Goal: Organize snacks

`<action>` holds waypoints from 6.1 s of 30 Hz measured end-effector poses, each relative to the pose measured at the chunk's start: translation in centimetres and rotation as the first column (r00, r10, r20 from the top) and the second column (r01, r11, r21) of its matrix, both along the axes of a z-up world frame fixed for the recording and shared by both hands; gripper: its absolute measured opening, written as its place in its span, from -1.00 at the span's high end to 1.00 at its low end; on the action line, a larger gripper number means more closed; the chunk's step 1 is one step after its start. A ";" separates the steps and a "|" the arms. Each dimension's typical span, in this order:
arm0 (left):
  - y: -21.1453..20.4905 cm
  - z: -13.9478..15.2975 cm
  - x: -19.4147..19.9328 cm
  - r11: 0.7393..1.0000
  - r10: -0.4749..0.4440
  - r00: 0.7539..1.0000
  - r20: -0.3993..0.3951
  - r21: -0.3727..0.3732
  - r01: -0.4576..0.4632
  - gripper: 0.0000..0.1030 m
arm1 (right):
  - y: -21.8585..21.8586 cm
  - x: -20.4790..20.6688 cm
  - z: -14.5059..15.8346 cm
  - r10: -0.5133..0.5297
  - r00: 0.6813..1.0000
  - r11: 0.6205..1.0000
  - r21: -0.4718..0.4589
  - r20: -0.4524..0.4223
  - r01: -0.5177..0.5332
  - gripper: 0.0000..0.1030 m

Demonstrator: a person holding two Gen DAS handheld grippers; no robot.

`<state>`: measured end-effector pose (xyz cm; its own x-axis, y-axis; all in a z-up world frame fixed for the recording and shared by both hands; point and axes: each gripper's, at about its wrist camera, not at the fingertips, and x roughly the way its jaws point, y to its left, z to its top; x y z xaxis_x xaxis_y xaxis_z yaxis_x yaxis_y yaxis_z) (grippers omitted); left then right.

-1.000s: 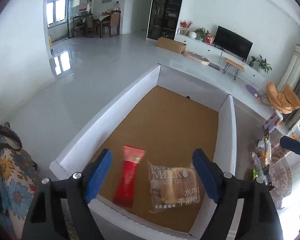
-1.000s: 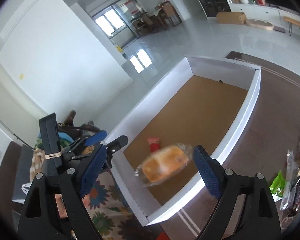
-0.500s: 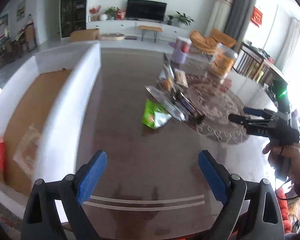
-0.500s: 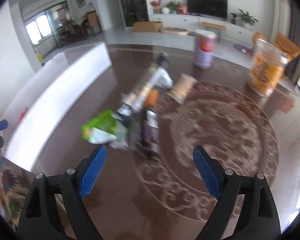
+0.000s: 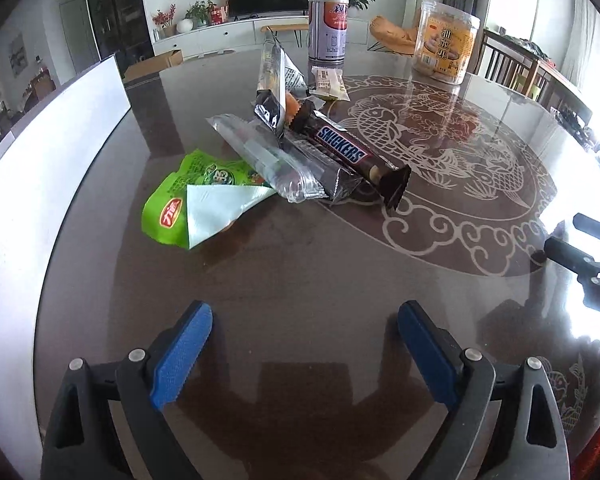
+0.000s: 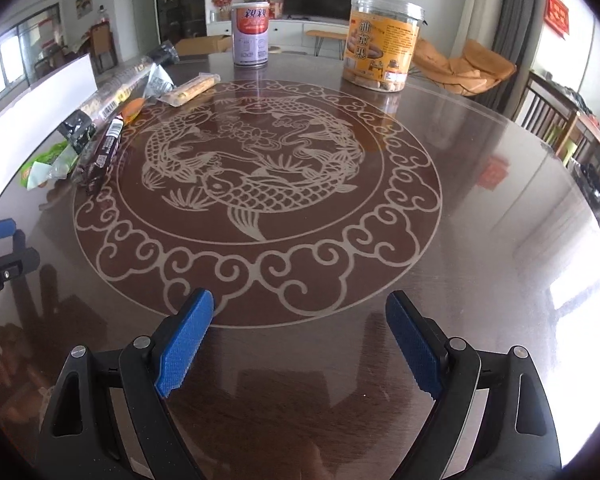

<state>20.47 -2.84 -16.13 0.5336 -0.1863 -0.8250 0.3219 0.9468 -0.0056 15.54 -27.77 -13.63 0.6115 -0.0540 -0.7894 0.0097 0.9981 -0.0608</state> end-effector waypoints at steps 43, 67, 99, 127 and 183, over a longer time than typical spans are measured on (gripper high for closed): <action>-1.1 -0.3 4.3 0.998 -0.059 0.998 0.016 -0.011 0.059 -1.00 | -0.8 0.2 -0.6 0.002 1.000 0.998 0.060 -0.019 -0.001 -0.79; -1.1 -0.3 4.3 0.998 -0.059 0.998 0.016 -0.011 0.059 -1.00 | -0.8 0.2 -0.6 0.002 1.000 0.998 0.060 -0.019 -0.001 -0.80; -1.1 -0.3 4.3 0.998 -0.059 0.998 0.016 -0.012 0.060 -1.00 | -0.9 0.3 -0.7 0.007 1.000 0.998 0.070 -0.023 -0.006 -0.84; 3.2 0.0 -6.9 1.000 -0.008 0.999 -0.048 0.012 0.009 -1.00 | 14.7 15.9 0.7 0.311 0.935 0.937 0.221 -0.168 -0.272 -0.24; -5.5 4.8 1.7 0.942 -0.264 0.955 -0.132 -0.248 0.226 0.72 | -5.5 -2.8 1.8 -0.015 0.997 0.943 0.331 -0.082 0.041 0.63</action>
